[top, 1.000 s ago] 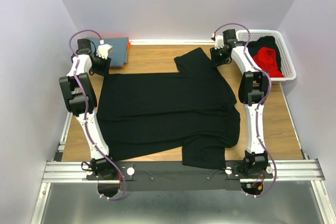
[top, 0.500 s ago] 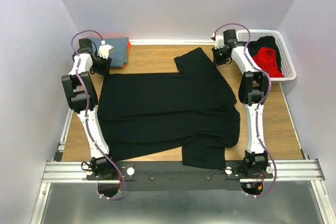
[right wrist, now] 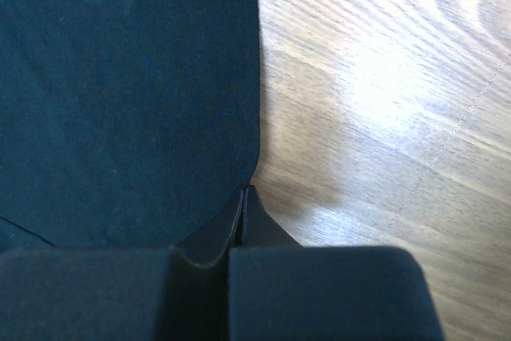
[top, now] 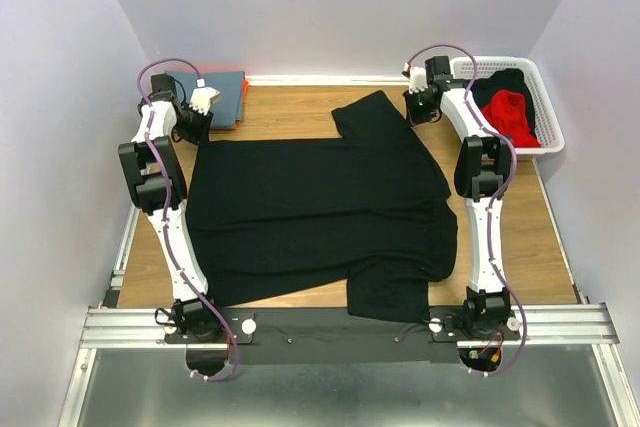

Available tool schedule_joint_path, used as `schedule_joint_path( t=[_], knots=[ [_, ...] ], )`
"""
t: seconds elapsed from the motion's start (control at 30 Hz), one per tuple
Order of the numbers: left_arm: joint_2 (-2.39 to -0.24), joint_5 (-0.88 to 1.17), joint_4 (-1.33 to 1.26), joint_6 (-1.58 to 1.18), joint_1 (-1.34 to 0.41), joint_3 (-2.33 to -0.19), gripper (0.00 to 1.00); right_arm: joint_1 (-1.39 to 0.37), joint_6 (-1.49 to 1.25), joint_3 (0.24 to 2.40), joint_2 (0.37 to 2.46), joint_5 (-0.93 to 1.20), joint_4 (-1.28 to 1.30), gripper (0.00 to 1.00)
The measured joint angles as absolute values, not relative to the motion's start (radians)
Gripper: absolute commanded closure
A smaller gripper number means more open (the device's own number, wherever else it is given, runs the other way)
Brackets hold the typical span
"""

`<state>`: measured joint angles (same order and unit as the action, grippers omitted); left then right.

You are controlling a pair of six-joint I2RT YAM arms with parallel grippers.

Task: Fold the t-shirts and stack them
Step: Flatten the tshirt out, then fold the tshirt

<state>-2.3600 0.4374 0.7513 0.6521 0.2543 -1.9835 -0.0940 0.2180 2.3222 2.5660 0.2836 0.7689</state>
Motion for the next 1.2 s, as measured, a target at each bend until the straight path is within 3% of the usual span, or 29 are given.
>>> schedule_joint_path(
  t=[0.17, 1.2],
  knots=[
    [-2.360, 0.471, 0.771, 0.674, 0.254, -1.984, 1.00, -0.089, 0.227, 2.323, 2.566, 0.287, 0.769, 0.99],
    [-2.256, 0.612, 0.701, 0.662, 0.255, -2.119, 1.00, -0.009, 0.219, 2.469, 2.529, 0.324, 0.644, 0.99]
  ],
)
